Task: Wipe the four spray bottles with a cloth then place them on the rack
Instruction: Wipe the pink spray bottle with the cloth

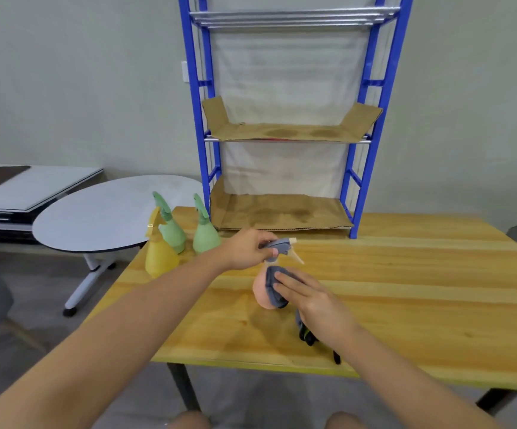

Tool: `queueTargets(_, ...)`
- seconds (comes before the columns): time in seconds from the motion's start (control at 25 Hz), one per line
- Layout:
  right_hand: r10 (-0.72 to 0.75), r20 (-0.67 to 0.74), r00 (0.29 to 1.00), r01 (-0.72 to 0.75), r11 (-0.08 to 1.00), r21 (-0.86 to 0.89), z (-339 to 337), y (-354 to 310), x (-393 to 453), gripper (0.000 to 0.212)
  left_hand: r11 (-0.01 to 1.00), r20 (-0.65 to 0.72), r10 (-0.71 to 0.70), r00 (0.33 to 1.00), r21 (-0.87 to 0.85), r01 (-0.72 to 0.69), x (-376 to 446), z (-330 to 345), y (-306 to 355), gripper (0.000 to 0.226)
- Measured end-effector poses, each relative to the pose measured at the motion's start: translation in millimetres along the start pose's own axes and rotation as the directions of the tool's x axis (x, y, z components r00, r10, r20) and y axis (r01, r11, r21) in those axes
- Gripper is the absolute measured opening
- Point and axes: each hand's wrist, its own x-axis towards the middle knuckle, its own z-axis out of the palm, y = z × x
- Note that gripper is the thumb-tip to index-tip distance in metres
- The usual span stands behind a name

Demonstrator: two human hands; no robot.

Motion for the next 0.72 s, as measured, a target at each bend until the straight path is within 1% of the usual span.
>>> queueTargets(0.08,-0.03,0.031,0.999,0.032,0.997,-0.063,-3,-7,8,0.076,0.998,0.019,-0.027,0.999,-0.049,0.028,1,0,0,0.019)
queueTargets(0.2,-0.04,0.069,0.997,0.052,0.981,-0.188,-2,-10,21,0.073,0.985,0.072,-0.052,0.996,-0.163,0.064,3,-1,2,0.036)
queueTargets(0.28,-0.029,0.087,0.996,0.046,0.979,-0.201,10,-8,23,0.068,0.976,0.079,-0.069,0.994,-0.2,0.084,6,0,-1,0.039)
queueTargets(0.36,-0.044,0.106,0.993,0.063,0.981,-0.185,24,-9,15,0.059,0.967,0.089,-0.089,0.992,-0.233,0.107,7,0,-1,0.035)
queueTargets(0.44,-0.062,0.07,0.996,0.07,0.991,-0.111,31,-14,-1,0.043,0.965,0.086,-0.099,0.991,-0.234,0.116,10,0,-2,0.034)
queueTargets(0.52,-0.063,0.055,0.997,0.067,0.995,-0.074,26,-12,-5,0.043,0.961,0.094,-0.105,0.99,-0.247,0.125,13,0,-3,0.034)
queueTargets(0.6,-0.042,0.045,0.998,0.045,0.996,-0.08,18,-1,10,0.042,0.964,0.106,-0.112,0.988,-0.229,0.134,15,-1,-1,0.037)
queueTargets(0.64,-0.034,0.04,0.999,0.038,0.994,-0.102,15,3,20,0.048,0.974,0.1,-0.107,0.989,-0.192,0.125,16,-2,-1,0.039)
queueTargets(0.68,-0.032,0.02,0.999,0.035,0.99,-0.137,14,4,29,0.049,0.982,0.09,-0.099,0.991,-0.153,0.112,17,-3,0,0.041)
queueTargets(0.72,-0.06,0.014,0.998,0.061,0.981,-0.184,15,1,32,0.042,0.984,0.084,-0.099,0.992,-0.139,0.109,16,-3,2,0.041)
